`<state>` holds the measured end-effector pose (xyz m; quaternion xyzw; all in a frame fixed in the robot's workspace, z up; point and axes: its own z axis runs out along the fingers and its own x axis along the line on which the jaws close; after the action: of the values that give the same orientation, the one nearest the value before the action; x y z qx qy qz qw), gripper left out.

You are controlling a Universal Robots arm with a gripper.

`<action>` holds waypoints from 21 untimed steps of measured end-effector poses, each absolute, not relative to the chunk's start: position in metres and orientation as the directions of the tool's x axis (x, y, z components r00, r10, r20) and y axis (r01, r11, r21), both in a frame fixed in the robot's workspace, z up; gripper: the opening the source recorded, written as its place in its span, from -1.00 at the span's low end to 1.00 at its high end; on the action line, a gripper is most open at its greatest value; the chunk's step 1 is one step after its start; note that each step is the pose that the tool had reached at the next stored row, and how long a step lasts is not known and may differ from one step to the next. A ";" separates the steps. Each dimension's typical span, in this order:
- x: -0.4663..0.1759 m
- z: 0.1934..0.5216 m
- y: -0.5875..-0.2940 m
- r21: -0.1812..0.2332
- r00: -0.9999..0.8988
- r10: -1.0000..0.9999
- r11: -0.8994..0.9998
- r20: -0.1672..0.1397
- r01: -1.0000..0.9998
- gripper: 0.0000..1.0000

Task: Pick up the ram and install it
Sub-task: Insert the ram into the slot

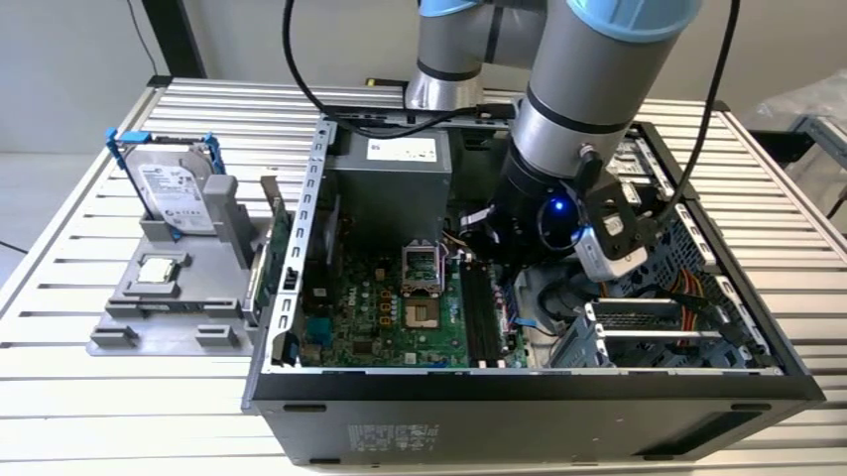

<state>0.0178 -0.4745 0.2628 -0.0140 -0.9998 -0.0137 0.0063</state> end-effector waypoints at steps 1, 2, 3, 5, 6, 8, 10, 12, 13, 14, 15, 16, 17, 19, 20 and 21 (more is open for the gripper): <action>0.018 0.262 -0.475 0.028 -1.000 0.028 0.999 0.013 0.028 -1.00; 0.018 0.262 -0.475 0.027 -1.000 0.028 0.999 0.013 0.028 -1.00; 0.018 0.262 -0.475 0.027 -1.000 0.028 0.999 0.013 0.028 -1.00; 0.018 0.260 -0.475 0.027 -1.000 0.028 0.999 0.013 0.028 -1.00; 0.018 0.259 -0.475 0.027 -1.000 0.028 0.999 0.013 0.028 -1.00; 0.018 0.256 -0.475 0.027 -1.000 0.028 0.999 0.013 0.028 -1.00; 0.018 0.254 -0.475 0.027 -1.000 0.028 0.999 0.013 0.028 -1.00; 0.018 0.252 -0.476 0.027 -1.000 0.028 0.999 0.013 0.028 -1.00; 0.018 0.251 -0.476 0.027 -1.000 0.028 0.999 0.013 0.028 -1.00; 0.018 0.250 -0.476 0.027 -1.000 0.028 0.999 0.013 0.028 -1.00; 0.018 0.249 -0.477 0.027 -1.000 0.028 0.999 0.013 0.028 -1.00; 0.018 0.248 -0.477 0.027 -1.000 0.028 0.999 0.013 0.028 -1.00; 0.018 0.247 -0.477 0.027 -1.000 0.028 0.999 0.013 0.028 -1.00; 0.018 0.244 -0.478 0.027 -1.000 0.028 0.999 0.013 0.028 -1.00; 0.018 0.243 -0.478 0.027 -1.000 0.028 0.999 0.013 0.028 -1.00; 0.018 0.243 -0.478 0.027 -1.000 0.028 0.999 0.013 0.028 -1.00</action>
<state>0.0178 -0.4785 0.2427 -0.0140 -0.9998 -0.0135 0.0064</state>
